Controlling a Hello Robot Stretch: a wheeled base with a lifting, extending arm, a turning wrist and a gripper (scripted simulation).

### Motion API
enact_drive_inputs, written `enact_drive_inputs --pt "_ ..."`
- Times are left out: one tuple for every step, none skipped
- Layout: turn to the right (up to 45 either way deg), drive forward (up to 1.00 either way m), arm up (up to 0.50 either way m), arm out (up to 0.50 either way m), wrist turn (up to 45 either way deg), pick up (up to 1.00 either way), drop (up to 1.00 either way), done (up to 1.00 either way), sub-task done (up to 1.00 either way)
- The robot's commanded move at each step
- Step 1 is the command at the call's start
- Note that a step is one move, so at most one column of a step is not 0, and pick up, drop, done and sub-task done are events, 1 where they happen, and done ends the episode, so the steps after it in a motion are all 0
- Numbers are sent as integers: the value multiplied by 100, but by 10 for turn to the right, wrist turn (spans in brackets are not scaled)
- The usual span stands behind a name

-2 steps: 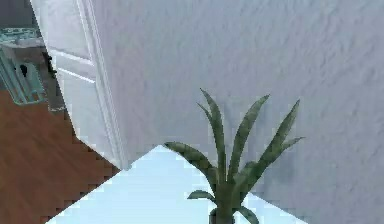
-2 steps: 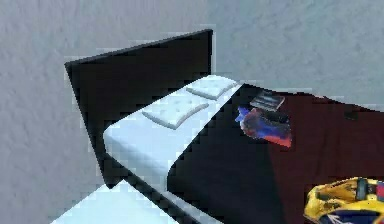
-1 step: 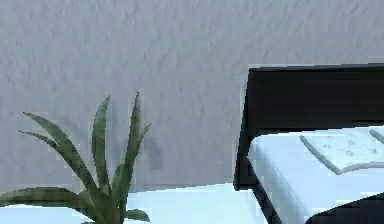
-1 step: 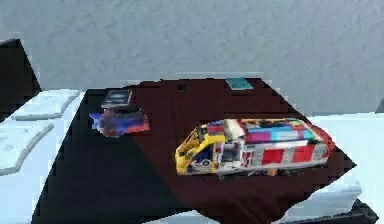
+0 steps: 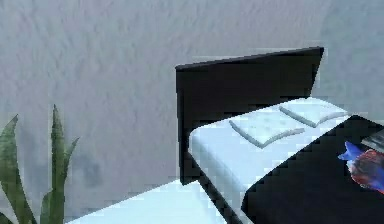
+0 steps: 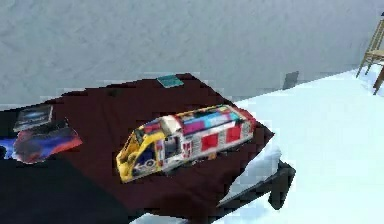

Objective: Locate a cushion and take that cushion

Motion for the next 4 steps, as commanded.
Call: enact_drive_inputs --pt "0 40 0 0 0 0 0 0 0" --pt "-450 0 0 0 0 0 0 0 0" --pt "-120 0 0 0 0 0 0 0 0" --pt "0 0 50 0 0 0 0 0 0"
